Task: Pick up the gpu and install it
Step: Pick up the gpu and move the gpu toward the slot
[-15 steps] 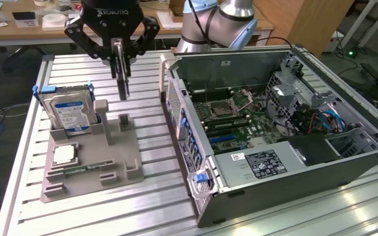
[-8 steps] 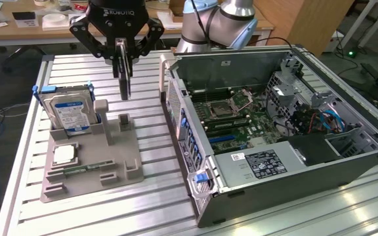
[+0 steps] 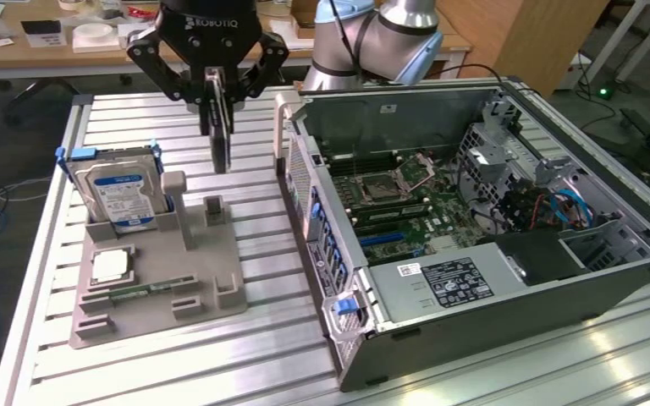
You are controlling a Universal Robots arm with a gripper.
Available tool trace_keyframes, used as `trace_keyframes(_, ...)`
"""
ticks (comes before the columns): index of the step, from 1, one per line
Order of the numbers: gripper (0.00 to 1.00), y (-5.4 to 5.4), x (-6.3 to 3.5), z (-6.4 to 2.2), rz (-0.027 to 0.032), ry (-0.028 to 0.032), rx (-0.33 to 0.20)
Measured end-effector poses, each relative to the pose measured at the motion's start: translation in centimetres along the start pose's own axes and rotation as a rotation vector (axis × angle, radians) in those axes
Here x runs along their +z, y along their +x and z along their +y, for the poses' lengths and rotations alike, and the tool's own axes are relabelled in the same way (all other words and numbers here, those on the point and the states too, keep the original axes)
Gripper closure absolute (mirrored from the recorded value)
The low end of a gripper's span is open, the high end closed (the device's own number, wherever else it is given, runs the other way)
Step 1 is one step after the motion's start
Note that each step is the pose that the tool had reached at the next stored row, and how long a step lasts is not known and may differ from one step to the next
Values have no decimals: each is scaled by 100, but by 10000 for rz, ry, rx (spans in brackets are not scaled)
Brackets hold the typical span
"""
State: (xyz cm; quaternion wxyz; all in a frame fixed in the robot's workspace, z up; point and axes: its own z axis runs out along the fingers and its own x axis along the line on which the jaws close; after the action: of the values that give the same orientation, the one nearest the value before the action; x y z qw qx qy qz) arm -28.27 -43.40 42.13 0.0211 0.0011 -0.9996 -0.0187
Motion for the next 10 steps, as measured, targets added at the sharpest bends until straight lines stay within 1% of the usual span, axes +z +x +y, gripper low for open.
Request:
trace_keyframes(1, 72, -14, 1, 0, -7, -2, 0)
trace_keyframes(2, 72, -27, 0, 0, -28, -6, -2)
trace_keyframes(7, 72, -90, -1, 7, -227, -46, -11)
trace_keyframes(8, 72, -109, 0, 9, -248, -50, -11)
trace_keyframes(10, 72, -167, 2, 13, -268, -61, -13)
